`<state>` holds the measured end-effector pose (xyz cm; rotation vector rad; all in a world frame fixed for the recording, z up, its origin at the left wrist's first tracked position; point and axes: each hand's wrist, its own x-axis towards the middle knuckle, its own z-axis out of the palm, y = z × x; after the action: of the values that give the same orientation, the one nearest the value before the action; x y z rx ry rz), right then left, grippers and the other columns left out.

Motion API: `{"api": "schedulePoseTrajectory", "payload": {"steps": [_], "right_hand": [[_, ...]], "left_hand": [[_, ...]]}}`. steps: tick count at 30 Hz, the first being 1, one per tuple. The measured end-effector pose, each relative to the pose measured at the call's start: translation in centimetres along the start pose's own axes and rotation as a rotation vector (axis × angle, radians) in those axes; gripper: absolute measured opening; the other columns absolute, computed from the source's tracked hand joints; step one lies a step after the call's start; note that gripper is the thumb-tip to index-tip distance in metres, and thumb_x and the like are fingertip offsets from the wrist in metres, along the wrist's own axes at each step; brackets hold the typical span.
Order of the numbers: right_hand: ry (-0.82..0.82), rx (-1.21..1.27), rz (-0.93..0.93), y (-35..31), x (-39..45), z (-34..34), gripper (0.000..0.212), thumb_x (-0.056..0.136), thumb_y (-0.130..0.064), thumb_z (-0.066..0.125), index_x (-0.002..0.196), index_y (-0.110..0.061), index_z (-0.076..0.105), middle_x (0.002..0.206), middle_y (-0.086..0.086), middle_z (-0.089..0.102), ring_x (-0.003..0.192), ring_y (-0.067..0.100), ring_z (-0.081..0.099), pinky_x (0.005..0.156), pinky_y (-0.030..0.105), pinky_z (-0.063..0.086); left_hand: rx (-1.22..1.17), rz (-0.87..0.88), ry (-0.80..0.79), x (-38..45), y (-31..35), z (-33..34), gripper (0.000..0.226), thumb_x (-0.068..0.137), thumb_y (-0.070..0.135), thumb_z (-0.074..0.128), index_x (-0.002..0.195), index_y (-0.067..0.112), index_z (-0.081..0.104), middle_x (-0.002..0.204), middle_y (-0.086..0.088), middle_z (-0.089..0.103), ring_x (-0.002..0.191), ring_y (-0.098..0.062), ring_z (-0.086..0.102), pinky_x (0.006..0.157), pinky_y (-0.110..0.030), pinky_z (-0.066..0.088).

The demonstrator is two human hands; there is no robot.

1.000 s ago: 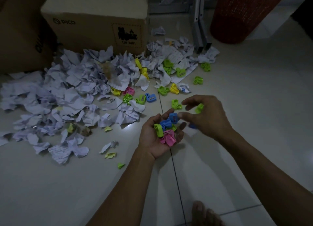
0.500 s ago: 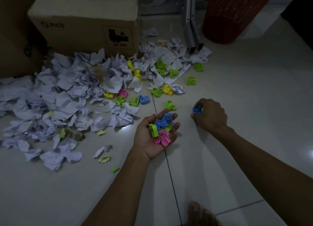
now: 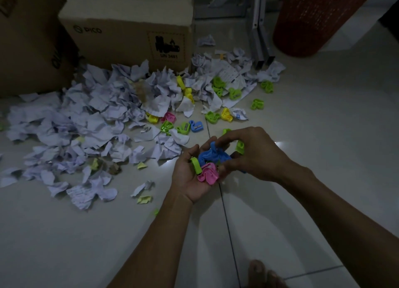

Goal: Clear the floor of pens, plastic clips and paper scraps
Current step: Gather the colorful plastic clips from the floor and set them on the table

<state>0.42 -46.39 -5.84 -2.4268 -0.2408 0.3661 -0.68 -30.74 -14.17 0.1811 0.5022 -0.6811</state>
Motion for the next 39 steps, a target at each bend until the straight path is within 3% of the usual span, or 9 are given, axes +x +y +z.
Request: {"api": "schedulePoseTrajectory", "payload": {"steps": [6, 9, 11, 17, 22, 25, 27, 31, 39], "right_hand": [[0.175, 0.146, 0.135, 0.9, 0.8, -0.3, 0.033, 0.067, -0.034, 0.086, 0.095, -0.026, 0.071, 0.091, -0.009, 0.067, 0.076, 0.006, 0.067, 0.056, 0.007, 0.047], [0.265, 0.104, 0.302, 3.2, 2.8, 0.6, 0.033, 0.071, -0.031, 0.085, 0.099, -0.023, 0.069, 0.096, -0.001, 0.065, 0.062, 0.019, 0.069, 0.061, 0.035, 0.059], [0.215, -0.03, 0.341, 4.5, 4.1, 1.5, 0.042, 0.071, -0.032, 0.083, 0.109, -0.025, 0.066, 0.109, 0.003, 0.064, 0.08, 0.027, 0.069, 0.075, 0.045, 0.058], [0.1, -0.246, 0.329, 5.6, 5.7, 3.9, 0.059, 0.074, -0.037, 0.076, 0.127, -0.034, 0.054, 0.134, 0.006, 0.05, 0.119, 0.03, 0.051, 0.094, 0.037, 0.043], [0.149, -0.058, 0.338, 4.4, 5.2, 3.2, 0.044, 0.073, -0.033, 0.08, 0.113, -0.027, 0.062, 0.108, 0.005, 0.064, 0.081, 0.026, 0.069, 0.073, 0.039, 0.058], [0.149, 0.246, 0.233, 1.8, 4.0, 1.2, 0.04, 0.072, -0.031, 0.084, 0.107, -0.024, 0.068, 0.086, -0.001, 0.067, 0.053, 0.018, 0.068, 0.05, 0.022, 0.055], [0.052, 0.197, 0.104, -0.1, 3.3, -0.1, 0.04, 0.071, -0.034, 0.084, 0.108, -0.027, 0.069, 0.079, -0.006, 0.066, 0.061, 0.008, 0.067, 0.047, 0.011, 0.046], [-0.095, -0.036, -0.038, -2.1, 2.8, -0.3, 0.048, 0.069, -0.043, 0.082, 0.114, -0.036, 0.068, 0.093, -0.017, 0.056, 0.075, 0.001, 0.054, 0.068, 0.024, 0.047], [-0.069, -0.199, -0.058, -2.9, 2.0, 0.3, 0.057, 0.068, -0.046, 0.081, 0.121, -0.041, 0.062, 0.119, -0.009, 0.065, 0.108, 0.017, 0.059, 0.082, 0.037, 0.053]], "left_hand": [[0.027, 0.004, 0.008, -0.1, 0.3, -0.1, 0.042, 0.092, 0.03, 0.04, 0.113, 0.004, 0.067, 0.118, -0.023, 0.064, 0.096, -0.041, 0.067, 0.079, -0.055, 0.054], [0.029, -0.003, 0.002, -0.2, 0.6, -0.4, 0.045, 0.092, 0.032, 0.041, 0.109, 0.004, 0.071, 0.123, -0.023, 0.062, 0.103, -0.046, 0.063, 0.075, -0.055, 0.057], [0.026, 0.006, -0.003, -0.3, 0.9, -0.6, 0.045, 0.091, 0.032, 0.041, 0.11, 0.004, 0.071, 0.124, -0.022, 0.062, 0.103, -0.046, 0.063, 0.073, -0.054, 0.057], [0.055, 0.047, 0.011, -1.1, 2.2, -0.3, 0.045, 0.093, 0.033, 0.039, 0.107, 0.004, 0.072, 0.119, -0.023, 0.064, 0.099, -0.046, 0.065, 0.074, -0.054, 0.057], [0.058, 0.106, 0.052, -0.8, 3.0, -0.4, 0.043, 0.096, 0.033, 0.038, 0.12, 0.007, 0.061, 0.115, -0.023, 0.066, 0.095, -0.046, 0.066, 0.074, -0.053, 0.057], [0.055, 0.116, 0.096, -0.6, 3.1, -0.3, 0.041, 0.095, 0.03, 0.04, 0.113, 0.004, 0.066, 0.116, -0.024, 0.065, 0.095, -0.045, 0.067, 0.072, -0.053, 0.057], [0.065, 0.108, 0.116, -0.4, 3.1, -0.1, 0.041, 0.096, 0.031, 0.04, 0.116, 0.005, 0.065, 0.123, -0.024, 0.061, 0.102, -0.041, 0.063, 0.078, -0.054, 0.054], [0.108, 0.078, 0.124, 0.0, 2.7, 0.5, 0.039, 0.092, 0.031, 0.046, 0.12, 0.009, 0.061, 0.123, -0.019, 0.06, 0.098, -0.034, 0.062, 0.085, -0.048, 0.052], [0.22, 0.01, 0.088, 0.2, 1.7, 1.5, 0.029, 0.086, 0.027, 0.05, 0.094, 0.007, 0.07, 0.108, -0.013, 0.065, 0.096, -0.029, 0.061, 0.084, -0.037, 0.049]]}}
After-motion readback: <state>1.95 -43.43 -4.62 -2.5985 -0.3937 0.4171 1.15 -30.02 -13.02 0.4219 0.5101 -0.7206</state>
